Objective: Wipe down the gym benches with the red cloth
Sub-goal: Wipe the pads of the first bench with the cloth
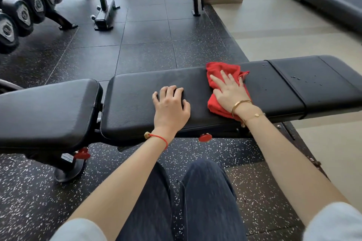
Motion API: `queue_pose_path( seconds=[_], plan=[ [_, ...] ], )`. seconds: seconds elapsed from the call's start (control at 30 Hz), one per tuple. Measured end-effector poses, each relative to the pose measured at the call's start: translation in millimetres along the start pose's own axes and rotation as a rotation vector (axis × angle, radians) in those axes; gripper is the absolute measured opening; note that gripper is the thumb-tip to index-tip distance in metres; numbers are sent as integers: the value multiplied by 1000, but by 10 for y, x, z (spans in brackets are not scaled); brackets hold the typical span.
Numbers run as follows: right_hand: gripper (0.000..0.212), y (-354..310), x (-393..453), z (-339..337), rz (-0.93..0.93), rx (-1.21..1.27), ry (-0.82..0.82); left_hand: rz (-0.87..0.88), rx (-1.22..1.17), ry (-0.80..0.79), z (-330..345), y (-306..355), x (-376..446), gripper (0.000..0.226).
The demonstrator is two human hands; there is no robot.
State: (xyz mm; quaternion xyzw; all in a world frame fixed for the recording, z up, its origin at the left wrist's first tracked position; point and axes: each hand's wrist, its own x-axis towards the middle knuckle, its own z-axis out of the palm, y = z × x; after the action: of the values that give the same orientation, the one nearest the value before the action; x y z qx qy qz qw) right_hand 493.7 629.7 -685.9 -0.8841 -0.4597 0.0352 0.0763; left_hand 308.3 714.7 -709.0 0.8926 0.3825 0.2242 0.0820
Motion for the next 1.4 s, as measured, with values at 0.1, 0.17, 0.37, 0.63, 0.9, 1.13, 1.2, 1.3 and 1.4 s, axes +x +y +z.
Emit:
queue_pose_path(
  seconds=[0.1, 0.17, 0.37, 0.63, 0.9, 1.13, 1.2, 1.3, 1.4],
  plan=[
    [55, -37, -325, 63, -122, 6, 28, 6, -40, -22, -23, -18, -6, 41],
    [54, -23, -395, 61, -123, 20, 28, 22, -110, -50, -61, -57, -10, 41],
    [53, -155, 21, 7, 38, 36, -3, 48, -74, 45, -336, -478, -34, 40],
    [55, -719, 263, 108, -17, 1, -20, -62, -15, 59, -326, -761, -112, 38],
    [55, -671, -440, 160, -334, 46, 26, -48, -28, 97, -314, -805, -127, 36],
    [54, -351, 199, 23, 26, 17, -25, -52, -3, 75, -321, -788, -121, 38],
    [54, -567, 358, 63, 12, 5, -21, -61, -5, 67, -323, -776, -117, 37],
    [55, -956, 337, 137, -124, -4, -30, -69, 3, 65, -329, -776, -118, 37],
    [57, -1158, -1, 228, -278, 15, -24, -59, -1, 72, -329, -792, -124, 38]
  ],
)
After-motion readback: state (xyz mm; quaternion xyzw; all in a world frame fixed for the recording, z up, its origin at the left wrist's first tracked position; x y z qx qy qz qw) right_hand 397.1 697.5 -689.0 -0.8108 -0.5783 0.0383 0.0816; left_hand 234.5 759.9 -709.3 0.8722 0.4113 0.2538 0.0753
